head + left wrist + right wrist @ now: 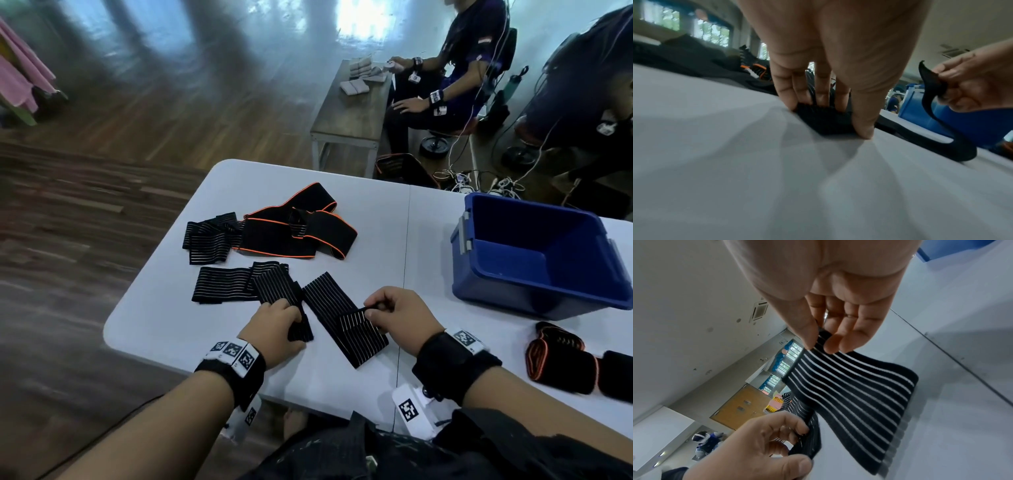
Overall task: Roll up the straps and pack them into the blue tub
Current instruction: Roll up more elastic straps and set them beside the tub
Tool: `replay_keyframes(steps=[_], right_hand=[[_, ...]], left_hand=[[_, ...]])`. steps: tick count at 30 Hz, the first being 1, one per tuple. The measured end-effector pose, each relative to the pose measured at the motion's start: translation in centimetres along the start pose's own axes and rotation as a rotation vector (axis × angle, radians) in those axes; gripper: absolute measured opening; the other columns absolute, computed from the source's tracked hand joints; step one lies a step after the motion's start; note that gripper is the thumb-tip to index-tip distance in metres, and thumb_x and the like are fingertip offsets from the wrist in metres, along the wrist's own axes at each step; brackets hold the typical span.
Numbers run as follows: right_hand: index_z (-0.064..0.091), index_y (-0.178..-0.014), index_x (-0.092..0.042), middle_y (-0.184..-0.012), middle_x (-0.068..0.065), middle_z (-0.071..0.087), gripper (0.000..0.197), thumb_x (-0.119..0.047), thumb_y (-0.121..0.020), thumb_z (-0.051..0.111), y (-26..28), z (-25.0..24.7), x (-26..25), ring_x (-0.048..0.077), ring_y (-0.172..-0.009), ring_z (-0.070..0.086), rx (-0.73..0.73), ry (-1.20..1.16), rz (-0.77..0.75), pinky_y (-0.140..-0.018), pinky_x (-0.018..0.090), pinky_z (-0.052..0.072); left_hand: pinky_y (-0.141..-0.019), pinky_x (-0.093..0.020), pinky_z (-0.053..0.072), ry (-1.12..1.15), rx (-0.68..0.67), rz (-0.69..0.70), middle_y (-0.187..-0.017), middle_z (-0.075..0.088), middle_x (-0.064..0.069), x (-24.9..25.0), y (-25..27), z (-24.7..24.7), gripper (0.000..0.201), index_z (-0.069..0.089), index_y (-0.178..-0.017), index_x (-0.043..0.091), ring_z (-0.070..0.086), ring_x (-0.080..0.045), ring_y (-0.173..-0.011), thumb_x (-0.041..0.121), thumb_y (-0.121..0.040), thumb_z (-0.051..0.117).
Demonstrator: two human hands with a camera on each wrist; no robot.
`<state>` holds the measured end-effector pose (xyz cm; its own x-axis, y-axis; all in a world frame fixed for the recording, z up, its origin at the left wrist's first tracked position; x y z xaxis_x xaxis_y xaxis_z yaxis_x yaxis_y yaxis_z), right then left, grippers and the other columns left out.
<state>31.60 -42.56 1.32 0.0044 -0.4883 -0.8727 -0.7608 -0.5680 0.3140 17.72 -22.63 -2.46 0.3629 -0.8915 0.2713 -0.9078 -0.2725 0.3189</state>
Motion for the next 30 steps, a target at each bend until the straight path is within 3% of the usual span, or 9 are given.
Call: replay_keyframes(steps=[3, 6, 9, 11, 13, 17, 20, 23, 30], right_hand=[[0.070, -0.089, -0.012, -0.073, 0.007, 0.059, 0.023, 0.008, -0.079, 0.071, -0.1, 0.7, -0.2, 0.016, -0.061, 0.058, -0.021, -0.028, 0.026, -0.077, 0.047, 0.059], [0.072, -0.083, -0.017, -0.075, 0.013, 0.068, 0.019, 0.002, -0.078, 0.075, 0.1, 1.4, -1.4, 0.017, -0.066, 0.063, -0.041, -0.009, -0.014, -0.079, 0.045, 0.059], [0.074, -0.079, -0.021, -0.078, 0.008, 0.073, 0.014, -0.007, -0.081, 0.076, 0.6, 2.1, -3.7, 0.019, -0.072, 0.068, -0.062, 0.055, -0.115, -0.076, 0.032, 0.056], [0.074, -0.080, -0.022, -0.078, 0.004, 0.074, 0.014, -0.008, -0.082, 0.076, 0.7, 2.4, -5.2, 0.021, -0.078, 0.070, -0.052, 0.041, -0.167, -0.076, 0.031, 0.056], [0.073, -0.080, -0.022, -0.076, 0.001, 0.073, 0.015, -0.007, -0.082, 0.075, 0.7, 2.4, -6.6, 0.023, -0.076, 0.070, -0.012, 0.010, -0.207, -0.075, 0.033, 0.058], [0.069, -0.085, -0.016, -0.070, 0.003, 0.070, 0.014, -0.004, -0.083, 0.075, 0.7, 1.5, -8.6, 0.022, -0.063, 0.071, 0.088, -0.149, -0.198, -0.071, 0.037, 0.060], [0.066, -0.088, -0.011, -0.067, 0.006, 0.070, 0.014, -0.003, -0.084, 0.076, 1.0, 0.8, -9.5, 0.023, -0.062, 0.072, 0.127, -0.294, -0.163, -0.067, 0.036, 0.061], [0.066, -0.084, -0.007, -0.058, -0.001, 0.066, 0.012, -0.001, -0.084, 0.075, 1.4, 0.5, -10.5, 0.021, -0.059, 0.069, 0.144, -0.365, -0.182, -0.063, 0.034, 0.061], [0.066, -0.085, -0.001, -0.059, 0.002, 0.066, 0.008, 0.000, -0.085, 0.074, 1.9, -0.2, -10.8, 0.018, -0.058, 0.068, 0.221, -0.397, -0.192, -0.062, 0.036, 0.061]], left_hand=[[-0.071, -0.027, 0.044, 0.099, 0.047, -0.028, -0.093, 0.058, 0.004, 0.1, 0.0, -1.2, 0.025, 0.055, -0.111, 0.021, 0.058, -0.019, -0.086, 0.026, -0.087, 0.059], [-0.056, -0.021, 0.040, 0.270, 0.131, -0.068, -0.078, 0.063, 0.006, -0.2, 0.4, -2.9, 0.018, 0.058, -0.109, 0.021, 0.059, -0.009, -0.066, 0.015, -0.092, 0.054], [-0.069, -0.020, 0.048, 0.439, 0.181, -0.016, -0.087, 0.068, 0.012, 1.1, 0.9, -5.1, 0.015, 0.066, -0.107, 0.026, 0.063, 0.000, -0.077, 0.019, -0.096, 0.058], [-0.074, -0.027, 0.058, 0.587, 0.176, 0.027, -0.091, 0.070, 0.011, 2.6, 1.1, -6.4, 0.018, 0.066, -0.111, 0.029, 0.067, -0.002, -0.080, 0.020, -0.098, 0.059], [-0.067, -0.036, 0.062, 0.752, 0.153, 0.049, -0.091, 0.071, 0.004, 4.4, 1.4, -7.9, 0.020, 0.064, -0.113, 0.034, 0.071, -0.011, -0.074, 0.021, -0.100, 0.056], [-0.055, -0.039, 0.061, 1.024, 0.120, 0.044, -0.093, 0.069, -0.007, 6.6, 2.0, -10.4, 0.020, 0.066, -0.108, 0.035, 0.071, -0.016, -0.070, 0.028, -0.106, 0.048], [-0.060, -0.042, 0.063, 1.043, 0.101, 0.050, -0.106, 0.069, -0.008, 7.1, 2.2, -11.1, 0.022, 0.061, -0.122, 0.027, 0.074, -0.022, -0.086, 0.031, -0.100, 0.060], [-0.063, -0.034, 0.063, 0.932, 0.154, 0.118, -0.108, 0.070, 0.001, 7.5, 2.3, -11.9, 0.031, 0.060, -0.122, 0.026, 0.073, -0.018, -0.092, 0.025, -0.093, 0.071], [-0.056, -0.040, 0.062, 0.940, 0.221, 0.156, -0.103, 0.070, 0.001, 8.2, 2.4, -12.7, 0.025, 0.066, -0.123, 0.022, 0.072, -0.024, -0.086, 0.015, -0.100, 0.059]])
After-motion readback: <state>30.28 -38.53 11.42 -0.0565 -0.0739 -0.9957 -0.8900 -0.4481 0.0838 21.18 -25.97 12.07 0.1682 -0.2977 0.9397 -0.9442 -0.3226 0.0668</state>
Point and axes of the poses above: each hand's wrist, its own y-axis away from the middle knuckle, its own z-axis out of the palm, x = y × z, the point moved 7 cm from there along -y, towards the middle knuckle
